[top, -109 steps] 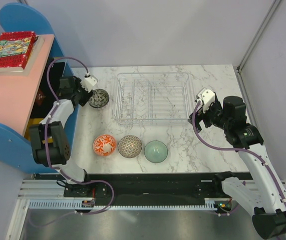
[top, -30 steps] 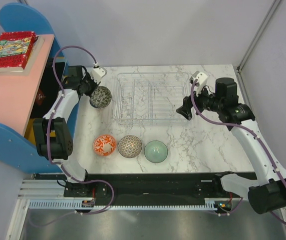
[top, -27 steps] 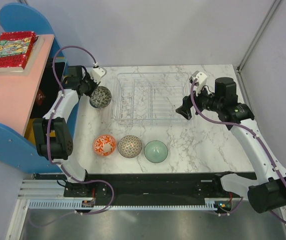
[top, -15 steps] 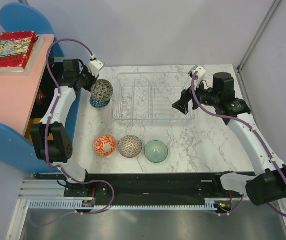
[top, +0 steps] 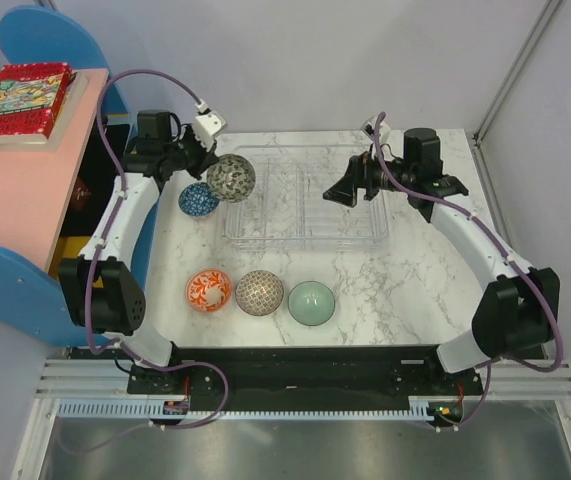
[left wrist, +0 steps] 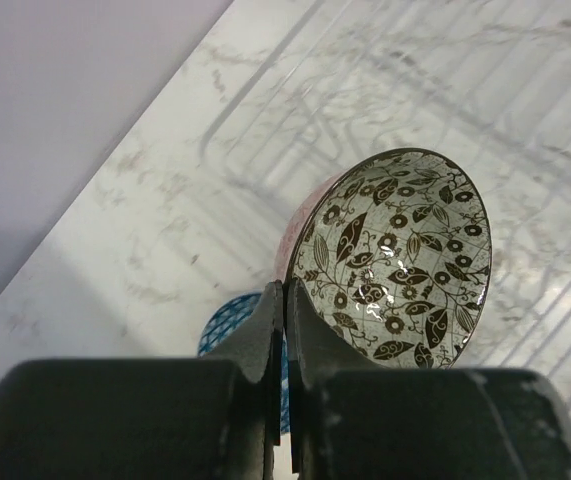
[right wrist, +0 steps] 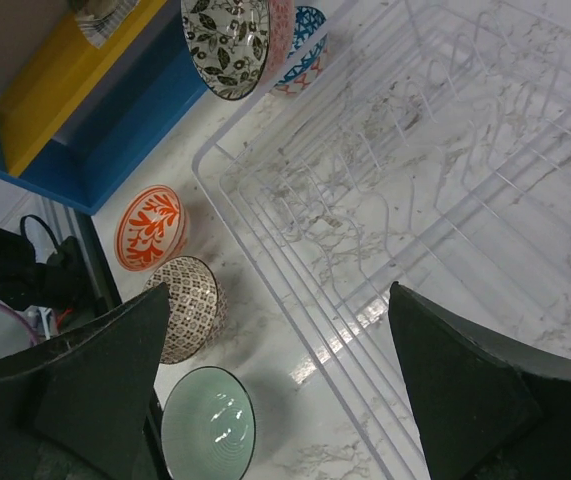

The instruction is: Load the bowls into the dish rack

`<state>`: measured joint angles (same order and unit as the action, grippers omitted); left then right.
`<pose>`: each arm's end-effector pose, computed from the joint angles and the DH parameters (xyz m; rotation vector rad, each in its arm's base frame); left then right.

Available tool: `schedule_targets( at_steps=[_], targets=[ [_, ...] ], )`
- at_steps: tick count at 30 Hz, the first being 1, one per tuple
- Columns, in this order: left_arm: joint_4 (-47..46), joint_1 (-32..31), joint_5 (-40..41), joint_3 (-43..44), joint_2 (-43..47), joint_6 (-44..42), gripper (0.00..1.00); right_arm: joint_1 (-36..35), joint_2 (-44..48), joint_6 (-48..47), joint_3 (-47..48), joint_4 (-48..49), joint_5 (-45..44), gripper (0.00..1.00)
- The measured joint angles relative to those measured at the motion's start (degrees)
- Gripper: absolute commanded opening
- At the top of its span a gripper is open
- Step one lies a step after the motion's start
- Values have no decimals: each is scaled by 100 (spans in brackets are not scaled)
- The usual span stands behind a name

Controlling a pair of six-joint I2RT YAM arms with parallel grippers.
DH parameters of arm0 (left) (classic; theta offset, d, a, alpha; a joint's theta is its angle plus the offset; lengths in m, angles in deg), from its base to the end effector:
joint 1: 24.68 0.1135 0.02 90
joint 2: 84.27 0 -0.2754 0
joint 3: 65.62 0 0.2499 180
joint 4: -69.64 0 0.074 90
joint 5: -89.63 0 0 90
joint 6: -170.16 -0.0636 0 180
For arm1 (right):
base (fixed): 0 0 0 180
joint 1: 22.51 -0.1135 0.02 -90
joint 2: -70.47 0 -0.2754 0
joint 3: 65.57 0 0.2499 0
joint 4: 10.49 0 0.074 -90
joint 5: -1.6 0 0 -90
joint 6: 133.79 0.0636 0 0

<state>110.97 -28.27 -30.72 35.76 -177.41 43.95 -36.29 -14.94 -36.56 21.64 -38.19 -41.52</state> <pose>0.3876 -0.0565 0.3539 0.9796 1.8221 -0.2213 0.3322 0.1293 0.3446 -0.6404 1.9182 1.0548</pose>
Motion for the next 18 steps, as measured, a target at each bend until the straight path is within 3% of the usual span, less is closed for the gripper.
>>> schedule_targets(
  at_steps=[10, 18],
  targets=[
    [170, -616, -1196, 835, -546, 348, 2, 0, -935, 1517, 103, 1517, 780, 97],
    [376, -817, -1843, 883, -673, 466, 2, -13, -1436, 2922, 98, 2955, 1268, 98]
  ],
)
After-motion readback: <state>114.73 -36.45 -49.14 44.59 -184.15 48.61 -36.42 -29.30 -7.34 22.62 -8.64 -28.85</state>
